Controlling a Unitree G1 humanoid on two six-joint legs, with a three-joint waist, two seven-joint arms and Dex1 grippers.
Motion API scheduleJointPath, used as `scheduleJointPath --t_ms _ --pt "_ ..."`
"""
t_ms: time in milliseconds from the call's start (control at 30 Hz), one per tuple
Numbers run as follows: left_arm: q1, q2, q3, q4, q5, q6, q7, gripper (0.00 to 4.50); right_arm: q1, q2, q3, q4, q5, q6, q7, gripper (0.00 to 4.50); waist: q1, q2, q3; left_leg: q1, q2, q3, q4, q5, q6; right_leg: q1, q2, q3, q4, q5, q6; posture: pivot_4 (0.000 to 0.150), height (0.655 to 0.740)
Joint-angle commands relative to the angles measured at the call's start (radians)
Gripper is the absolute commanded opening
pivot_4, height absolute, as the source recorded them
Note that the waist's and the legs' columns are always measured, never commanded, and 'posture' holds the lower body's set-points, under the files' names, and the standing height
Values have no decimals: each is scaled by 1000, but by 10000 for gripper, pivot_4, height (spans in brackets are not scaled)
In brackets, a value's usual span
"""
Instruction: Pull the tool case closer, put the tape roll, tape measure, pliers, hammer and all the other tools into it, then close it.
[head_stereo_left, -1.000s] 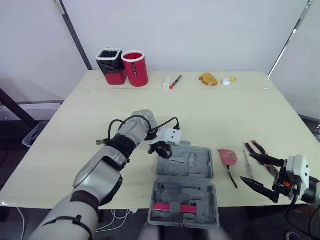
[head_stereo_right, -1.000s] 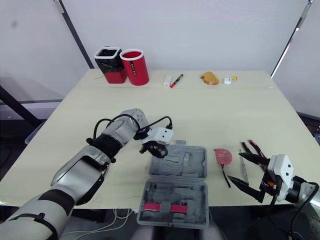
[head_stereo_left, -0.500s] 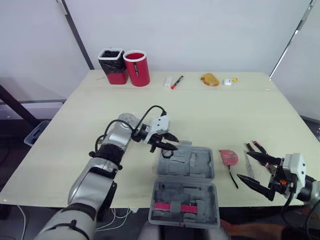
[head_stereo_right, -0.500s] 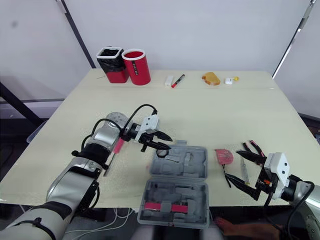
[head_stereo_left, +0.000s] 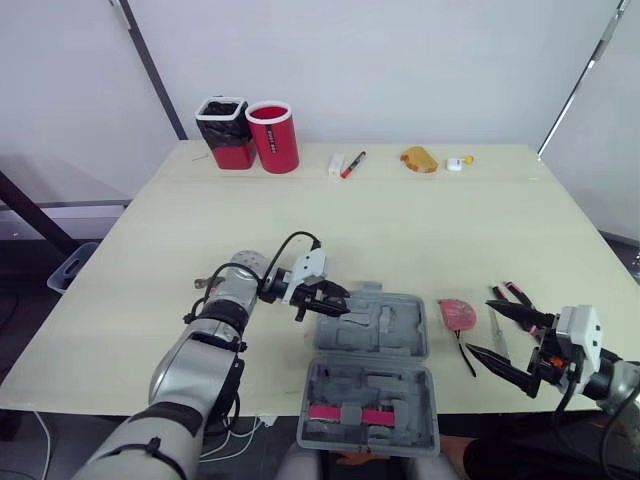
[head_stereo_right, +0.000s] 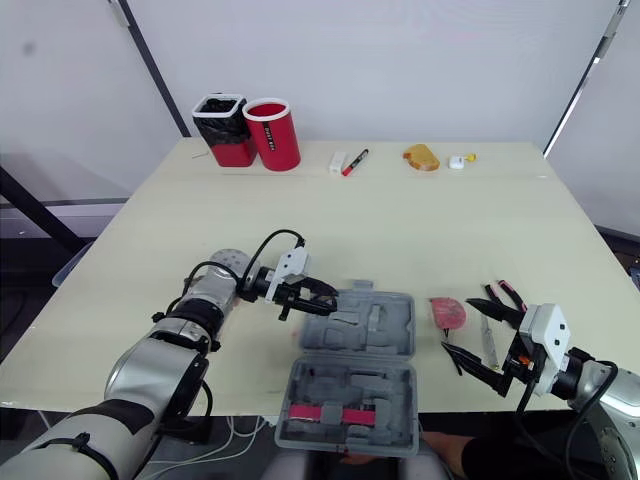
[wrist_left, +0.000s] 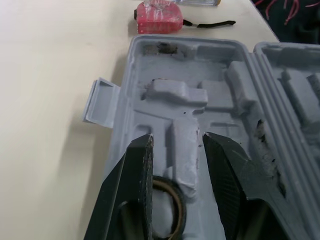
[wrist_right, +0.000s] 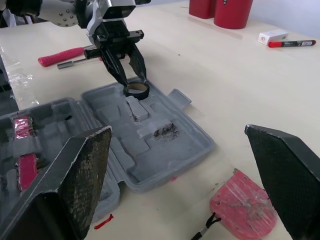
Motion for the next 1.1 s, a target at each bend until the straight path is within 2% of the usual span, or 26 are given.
scheduleJointPath --t_ms 33,633,900,1100 --pt "-21 -4 7 36 29 -30 27 16662 10 9 -5 -43 -1 -28 -11 45000 -1 0 0 0 0 0 0 0 0 0 0 0 0 0 0 1500 7400" --pt "26 -13 14 101 97 18 94 16662 8 6 2 -17 -16 -55 -1 45000 -2 0 0 2 0 0 0 0 0 1 0 0 1 0 1 1500 7400" --pt "1 4 140 18 -44 40 -30 16662 -21 29 -9 7 12 -51 0 45000 -2 0 0 0 1 4 0 0 0 0 0 0 0 0 1 1500 7400" --pt "113 66 247 -195 -177 151 -34 16662 -13 55 -50 37 25 -63 -27 45000 -3 0 0 -1 5 12 0 0 0 0 0 -1 0 0 0 1500 7400"
